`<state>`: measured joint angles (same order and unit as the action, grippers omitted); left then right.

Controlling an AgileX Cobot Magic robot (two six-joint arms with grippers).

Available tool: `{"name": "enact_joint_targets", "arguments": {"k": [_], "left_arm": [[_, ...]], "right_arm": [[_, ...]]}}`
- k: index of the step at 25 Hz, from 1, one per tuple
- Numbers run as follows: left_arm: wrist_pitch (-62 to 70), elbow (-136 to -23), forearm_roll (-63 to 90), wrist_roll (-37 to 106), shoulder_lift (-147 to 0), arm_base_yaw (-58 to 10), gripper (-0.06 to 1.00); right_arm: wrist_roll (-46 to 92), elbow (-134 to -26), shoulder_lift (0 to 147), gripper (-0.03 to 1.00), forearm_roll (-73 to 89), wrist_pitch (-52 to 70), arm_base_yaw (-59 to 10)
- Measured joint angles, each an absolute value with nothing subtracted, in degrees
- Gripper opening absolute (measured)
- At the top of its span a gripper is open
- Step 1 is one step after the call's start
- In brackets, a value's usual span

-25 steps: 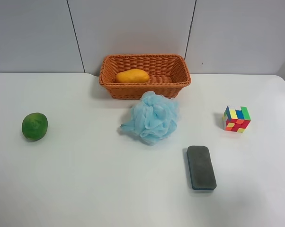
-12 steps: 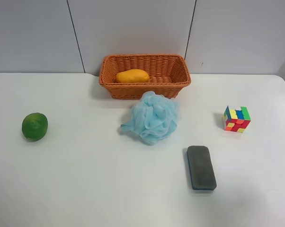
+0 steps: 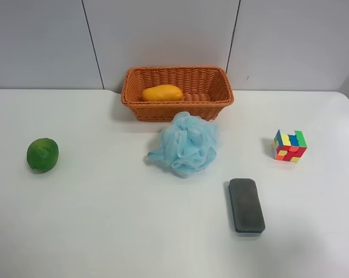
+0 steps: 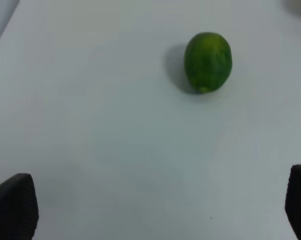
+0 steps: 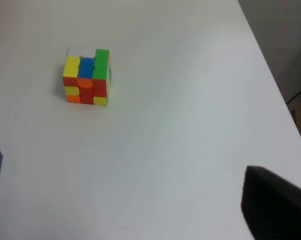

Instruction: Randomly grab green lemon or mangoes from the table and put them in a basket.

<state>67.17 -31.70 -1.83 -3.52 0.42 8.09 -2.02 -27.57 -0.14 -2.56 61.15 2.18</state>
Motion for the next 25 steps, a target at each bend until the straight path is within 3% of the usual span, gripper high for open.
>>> {"name": "enact_joint_targets", "arguments": {"k": [7,25], "left_arm": [[61.4,-29.2,-1.6,-3.1,0.4,8.3,0.99],[61.1,-29.2,-1.5,-2.5,0.4,5.4,0.99]], "right_arm": [[-2.0,-27.6,-0.1,0.99,-2.6,61.2,2.2],[-2.0,-27.6,-0.1,0.99,-2.6,61.2,2.2]]}}
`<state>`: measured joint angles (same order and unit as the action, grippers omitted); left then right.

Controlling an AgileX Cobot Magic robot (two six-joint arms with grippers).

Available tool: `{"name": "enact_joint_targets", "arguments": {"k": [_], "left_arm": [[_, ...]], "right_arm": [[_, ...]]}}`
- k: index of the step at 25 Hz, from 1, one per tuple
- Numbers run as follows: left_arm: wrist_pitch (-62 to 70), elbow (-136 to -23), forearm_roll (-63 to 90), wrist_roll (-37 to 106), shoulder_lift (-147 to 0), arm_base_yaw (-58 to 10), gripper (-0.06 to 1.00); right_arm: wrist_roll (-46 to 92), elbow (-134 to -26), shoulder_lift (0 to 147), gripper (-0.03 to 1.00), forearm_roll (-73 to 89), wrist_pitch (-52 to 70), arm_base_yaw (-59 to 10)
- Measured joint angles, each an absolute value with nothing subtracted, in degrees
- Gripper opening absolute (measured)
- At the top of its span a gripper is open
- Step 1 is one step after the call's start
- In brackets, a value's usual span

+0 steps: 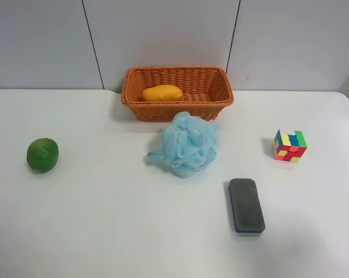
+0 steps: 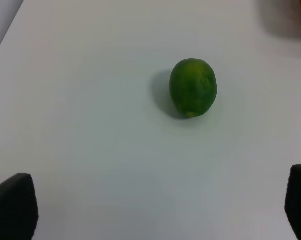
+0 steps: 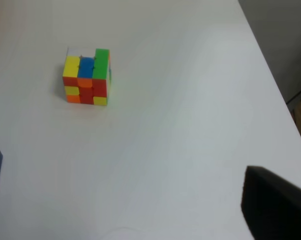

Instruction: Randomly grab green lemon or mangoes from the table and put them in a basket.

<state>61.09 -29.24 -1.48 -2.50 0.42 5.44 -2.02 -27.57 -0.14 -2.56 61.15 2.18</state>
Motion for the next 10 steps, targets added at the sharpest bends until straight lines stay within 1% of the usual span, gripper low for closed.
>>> {"name": "enact_joint_targets", "arguments": {"k": [10], "left_arm": [[61.1,-29.2,-1.4,-2.4,0.4,5.4,0.99]], "right_arm": [[-2.0,-27.6,-0.1,0.99,-2.6,61.2,2.2]]}}
